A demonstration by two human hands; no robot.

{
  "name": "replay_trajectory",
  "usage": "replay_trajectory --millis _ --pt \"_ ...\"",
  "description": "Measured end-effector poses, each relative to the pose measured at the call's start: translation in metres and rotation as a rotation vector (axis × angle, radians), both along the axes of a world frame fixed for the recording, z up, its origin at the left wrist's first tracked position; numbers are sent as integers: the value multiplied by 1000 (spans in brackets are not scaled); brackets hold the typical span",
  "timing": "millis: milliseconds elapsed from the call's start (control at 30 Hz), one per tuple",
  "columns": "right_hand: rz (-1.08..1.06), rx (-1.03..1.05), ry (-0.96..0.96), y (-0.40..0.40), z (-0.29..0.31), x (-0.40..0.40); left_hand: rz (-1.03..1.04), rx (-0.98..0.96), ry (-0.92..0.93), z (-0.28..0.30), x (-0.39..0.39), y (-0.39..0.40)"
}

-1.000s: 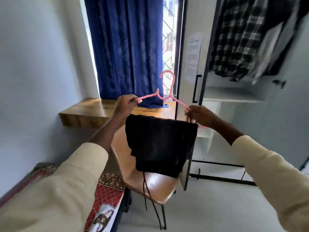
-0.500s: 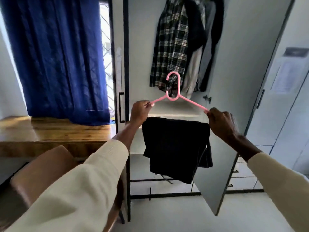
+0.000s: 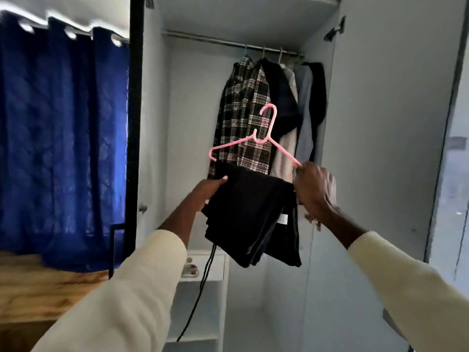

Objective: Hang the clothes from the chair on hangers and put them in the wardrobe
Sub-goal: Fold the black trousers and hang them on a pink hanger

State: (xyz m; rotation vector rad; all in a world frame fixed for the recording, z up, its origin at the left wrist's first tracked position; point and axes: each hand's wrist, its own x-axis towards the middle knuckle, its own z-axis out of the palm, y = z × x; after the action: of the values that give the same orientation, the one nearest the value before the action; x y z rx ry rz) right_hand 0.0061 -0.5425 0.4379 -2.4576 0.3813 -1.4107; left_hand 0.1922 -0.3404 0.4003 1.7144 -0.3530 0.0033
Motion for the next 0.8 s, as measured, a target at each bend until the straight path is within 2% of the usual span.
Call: replay_trajectory --millis 67,133,300,333,400,467,567,700,800 --pt "-6 -2 -39 -3 32 50 -82 -2 -78 14 48 -2" --pt "-17 -29 -71 -1 59 88 -80 -27 -116 26 96 -2" --pt "16 -58 -122 8 132 184 122 -157 -121 70 192 -12" --pt "32 -59 -131 9 147 206 168 -210 -154 79 214 -14" --pt "45 -76 -164 12 174 244 266 -250 -350 94 247 -18" --pt "44 -107 -198 14 196 274 372 -183 -558 109 275 -22" --pt "48 -135 -270 7 230 324 479 68 -770 134 303 -28" --pt "61 -168 -346 -8 279 386 250 190 -1080 163 336 -25" --pt "95 -140 -376 -12 321 428 268 460 -1237 189 377 -29"
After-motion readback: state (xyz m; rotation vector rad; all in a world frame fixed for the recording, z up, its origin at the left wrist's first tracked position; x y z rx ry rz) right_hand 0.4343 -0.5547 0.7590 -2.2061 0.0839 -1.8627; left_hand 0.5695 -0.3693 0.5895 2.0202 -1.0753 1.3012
